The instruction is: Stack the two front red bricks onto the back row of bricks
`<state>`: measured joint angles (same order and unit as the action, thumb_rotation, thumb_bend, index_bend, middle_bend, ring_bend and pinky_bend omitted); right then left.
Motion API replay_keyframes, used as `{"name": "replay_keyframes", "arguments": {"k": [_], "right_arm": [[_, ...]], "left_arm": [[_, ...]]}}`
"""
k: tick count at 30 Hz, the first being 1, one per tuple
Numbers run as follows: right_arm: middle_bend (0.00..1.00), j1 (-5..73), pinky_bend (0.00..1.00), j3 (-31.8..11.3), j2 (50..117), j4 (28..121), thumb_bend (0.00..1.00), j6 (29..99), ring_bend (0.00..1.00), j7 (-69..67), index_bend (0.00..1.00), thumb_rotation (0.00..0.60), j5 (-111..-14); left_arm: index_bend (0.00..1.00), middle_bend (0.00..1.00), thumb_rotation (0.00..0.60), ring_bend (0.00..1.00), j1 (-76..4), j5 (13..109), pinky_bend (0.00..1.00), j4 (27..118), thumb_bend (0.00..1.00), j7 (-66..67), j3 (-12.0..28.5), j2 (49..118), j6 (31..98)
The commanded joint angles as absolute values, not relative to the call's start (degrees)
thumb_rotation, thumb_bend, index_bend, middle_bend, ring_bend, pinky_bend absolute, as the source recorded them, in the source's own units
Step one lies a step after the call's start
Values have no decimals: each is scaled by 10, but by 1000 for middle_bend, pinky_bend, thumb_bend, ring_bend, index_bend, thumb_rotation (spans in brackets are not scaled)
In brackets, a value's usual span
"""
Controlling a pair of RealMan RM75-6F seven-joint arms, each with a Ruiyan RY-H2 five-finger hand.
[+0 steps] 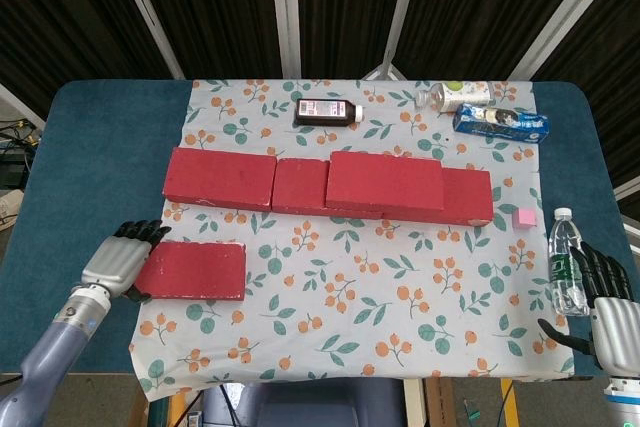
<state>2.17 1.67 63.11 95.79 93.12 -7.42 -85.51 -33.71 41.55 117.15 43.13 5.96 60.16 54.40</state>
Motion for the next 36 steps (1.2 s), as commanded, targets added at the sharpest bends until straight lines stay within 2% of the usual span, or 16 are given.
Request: {"name": "replay_keyframes", "arguments": {"k": [1, 11, 25, 36], "right_arm": [[0, 20, 0, 13, 630, 957, 23, 929, 0, -78, 0, 600, -854], [0, 14, 0, 2, 628, 955, 23, 918, 0, -81, 0, 600, -853], [0, 8, 0, -11, 634, 959, 23, 907, 0, -66, 0, 600, -849], [0, 4, 0, -18, 636, 962, 23, 902, 0, -61, 0, 600, -847]], "left_arm": [[0, 0, 600, 0, -378, 368, 42, 1155, 0, 465, 54, 640, 556], [0, 0, 600, 0, -416, 337, 42, 1134, 0, 474, 32, 694, 578], [0, 0, 600, 0, -442, 327, 42, 1169, 0, 456, 17, 672, 596], [0, 0, 600, 0, -464, 305, 42, 1185, 0, 463, -12, 662, 593]]}}
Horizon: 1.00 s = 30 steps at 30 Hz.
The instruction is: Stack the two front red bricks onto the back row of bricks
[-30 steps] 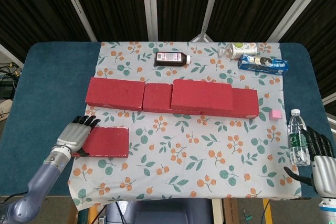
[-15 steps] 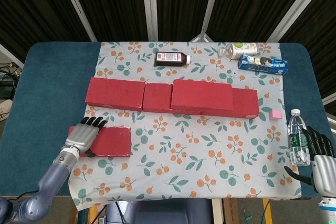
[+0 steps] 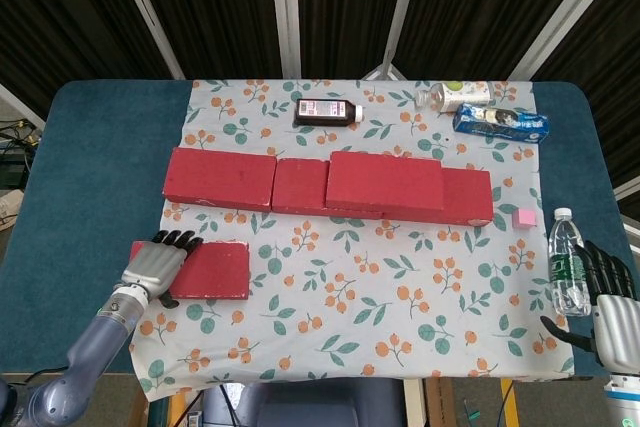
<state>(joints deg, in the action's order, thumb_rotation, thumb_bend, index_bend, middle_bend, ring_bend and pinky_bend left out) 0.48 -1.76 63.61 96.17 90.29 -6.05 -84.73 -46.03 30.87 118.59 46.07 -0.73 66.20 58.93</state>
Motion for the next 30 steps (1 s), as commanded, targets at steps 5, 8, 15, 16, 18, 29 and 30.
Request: {"name": "replay_keyframes", "arguments": {"k": [5, 8, 15, 16, 18, 29, 30], "right_arm": [[0, 3, 0, -21, 637, 963, 24, 900, 0, -67, 0, 600, -845], [0, 3, 0, -22, 637, 963, 23, 896, 0, -71, 0, 600, -845], [0, 0, 0, -26, 637, 965, 23, 897, 0, -66, 0, 600, -843], [0, 0, 0, -26, 636, 966, 23, 896, 0, -65, 0, 600, -843], [0, -1, 0, -27, 636, 967, 23, 895, 0, -65, 0, 600, -841], [0, -3, 0, -31, 638, 967, 24, 893, 0, -63, 0, 600, -841], [0, -3, 0, -32, 638, 967, 24, 892, 0, -62, 0, 600, -840]], "left_arm": [[0, 0, 600, 0, -468, 303, 42, 1174, 0, 466, -18, 672, 608], [0, 0, 600, 0, -465, 314, 42, 1163, 0, 459, -19, 682, 617], [0, 0, 600, 0, -468, 316, 42, 1149, 0, 461, -30, 700, 618], [0, 0, 600, 0, -469, 315, 42, 1147, 0, 460, -31, 702, 617], [0, 0, 600, 0, -470, 312, 42, 1143, 0, 459, -32, 705, 616], [0, 22, 600, 0, -477, 304, 68, 1119, 0, 465, -40, 722, 623], [0, 31, 600, 0, -478, 304, 72, 1116, 0, 467, -41, 726, 625]]}}
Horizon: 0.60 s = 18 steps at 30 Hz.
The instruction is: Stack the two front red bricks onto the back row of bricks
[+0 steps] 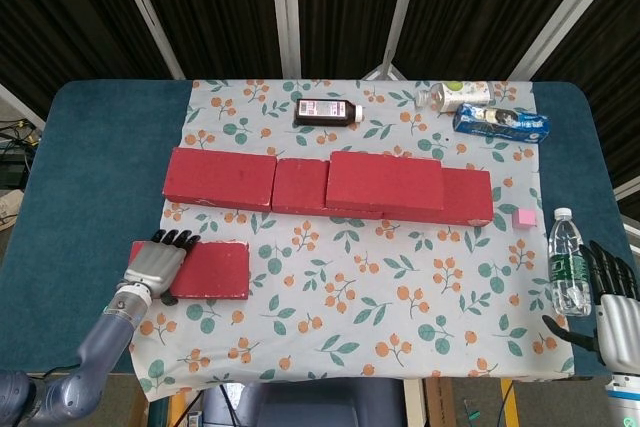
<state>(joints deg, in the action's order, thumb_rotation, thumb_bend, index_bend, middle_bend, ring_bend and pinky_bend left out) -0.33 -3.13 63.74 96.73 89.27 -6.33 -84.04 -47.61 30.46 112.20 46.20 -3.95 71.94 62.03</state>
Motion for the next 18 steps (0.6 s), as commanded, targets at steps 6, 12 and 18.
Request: {"name": "replay_keyframes", "arguments": {"k": [6, 12, 18], "right_arm": [[0, -3, 0, -34, 640, 968, 23, 889, 0, -57, 0, 600, -837], [0, -4, 0, -37, 641, 969, 24, 889, 0, -57, 0, 600, -836], [0, -4, 0, -37, 642, 968, 24, 887, 0, -54, 0, 600, -835]], "left_arm": [[25, 132, 600, 0, -482, 303, 101, 1114, 0, 476, -42, 733, 635], [174, 288, 600, 0, -483, 308, 127, 1119, 0, 483, -42, 730, 651], [327, 397, 600, 0, -490, 320, 57, 1126, 12, 490, -29, 718, 667]]}}
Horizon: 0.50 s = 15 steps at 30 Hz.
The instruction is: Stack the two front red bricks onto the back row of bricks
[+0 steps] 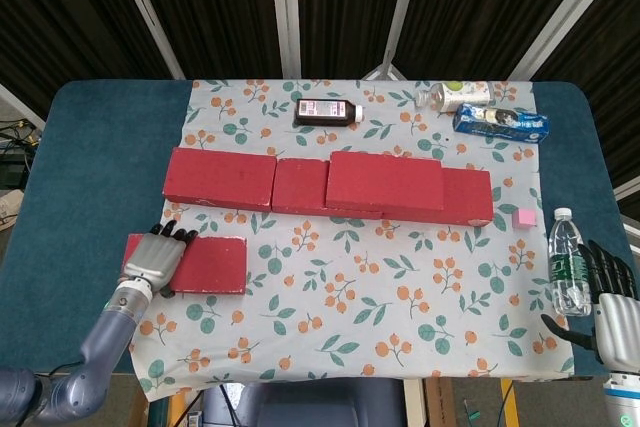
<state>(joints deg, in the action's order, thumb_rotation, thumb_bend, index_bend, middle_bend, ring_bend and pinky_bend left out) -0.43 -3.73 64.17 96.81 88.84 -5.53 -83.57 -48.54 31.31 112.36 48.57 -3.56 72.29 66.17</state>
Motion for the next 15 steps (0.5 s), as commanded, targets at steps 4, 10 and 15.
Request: {"name": "replay_keyframes", "arguments": {"k": [4, 10, 15], "right_arm": [[0, -2, 0, -41, 645, 965, 23, 880, 0, -50, 0, 600, -825], [0, 4, 0, -47, 653, 957, 24, 862, 0, -31, 0, 600, -803], [0, 8, 0, -53, 661, 953, 24, 849, 0, -10, 0, 600, -781]], "left_arm": [[393, 431, 600, 0, -507, 340, 43, 1118, 46, 492, -5, 712, 664], [385, 426, 600, 0, -548, 289, 43, 1115, 46, 472, 55, 683, 613], [377, 419, 600, 0, -608, 201, 39, 1086, 46, 460, 110, 654, 540]]}}
